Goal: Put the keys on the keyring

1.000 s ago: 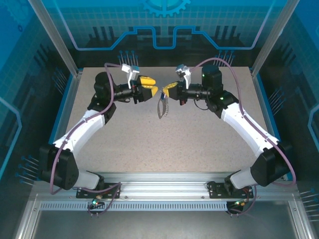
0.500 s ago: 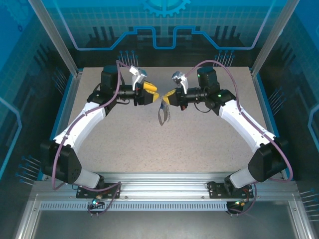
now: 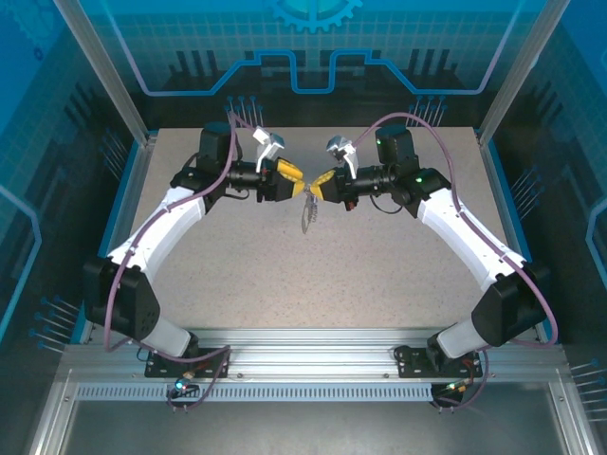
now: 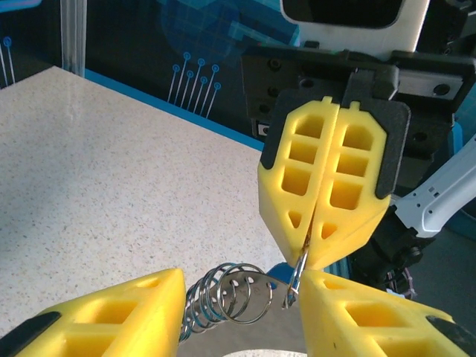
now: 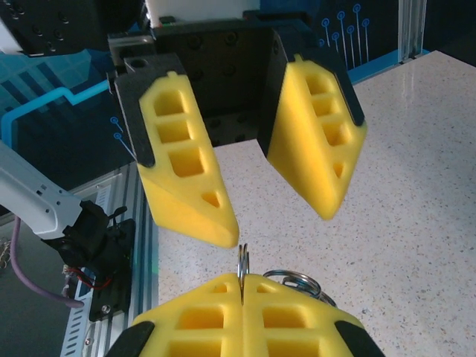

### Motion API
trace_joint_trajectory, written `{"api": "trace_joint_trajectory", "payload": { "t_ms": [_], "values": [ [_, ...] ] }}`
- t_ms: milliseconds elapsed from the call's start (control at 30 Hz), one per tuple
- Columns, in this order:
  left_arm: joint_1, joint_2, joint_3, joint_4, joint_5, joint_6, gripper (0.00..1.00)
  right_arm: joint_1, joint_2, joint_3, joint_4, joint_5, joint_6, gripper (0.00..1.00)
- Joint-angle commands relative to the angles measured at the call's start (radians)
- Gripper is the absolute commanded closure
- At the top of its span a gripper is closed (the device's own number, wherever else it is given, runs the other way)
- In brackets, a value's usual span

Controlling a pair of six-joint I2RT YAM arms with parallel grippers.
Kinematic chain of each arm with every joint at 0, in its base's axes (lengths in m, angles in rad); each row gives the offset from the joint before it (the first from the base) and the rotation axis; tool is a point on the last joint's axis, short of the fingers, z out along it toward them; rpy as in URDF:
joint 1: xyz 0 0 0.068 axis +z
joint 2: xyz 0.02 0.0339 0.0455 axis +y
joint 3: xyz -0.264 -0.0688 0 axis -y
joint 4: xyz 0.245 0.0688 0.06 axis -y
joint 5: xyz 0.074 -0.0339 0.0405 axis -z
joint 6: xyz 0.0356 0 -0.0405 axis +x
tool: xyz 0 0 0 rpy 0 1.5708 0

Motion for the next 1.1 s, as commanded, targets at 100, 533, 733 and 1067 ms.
{"api": "trace_joint_trajectory", "payload": {
  "t_ms": [100, 533, 733, 1067],
  "values": [
    [-0.02, 0.019, 0.04, -0.036, 0.047, 0.036, 0.55, -0.017, 0.008, 0.044, -0.015, -0.037, -0.014, 1.0],
    [-0.037, 0.031, 0.041, -0.014, 0.047, 0.027, 0.67, -0.02, 0.015, 0.043, -0.014, -0.041, -0.013, 1.0],
    [-0.042, 0.031, 0.037, 0.013, 0.058, 0.01, 0.77, -0.021, 0.018, 0.041, -0.007, -0.042, -0.008, 1.0],
    [-0.053, 0.027, -0.018, 0.158, 0.075, -0.078, 1.0, -0.041, -0.01, 0.008, 0.082, -0.063, 0.071, 0.87]
  ]
}}
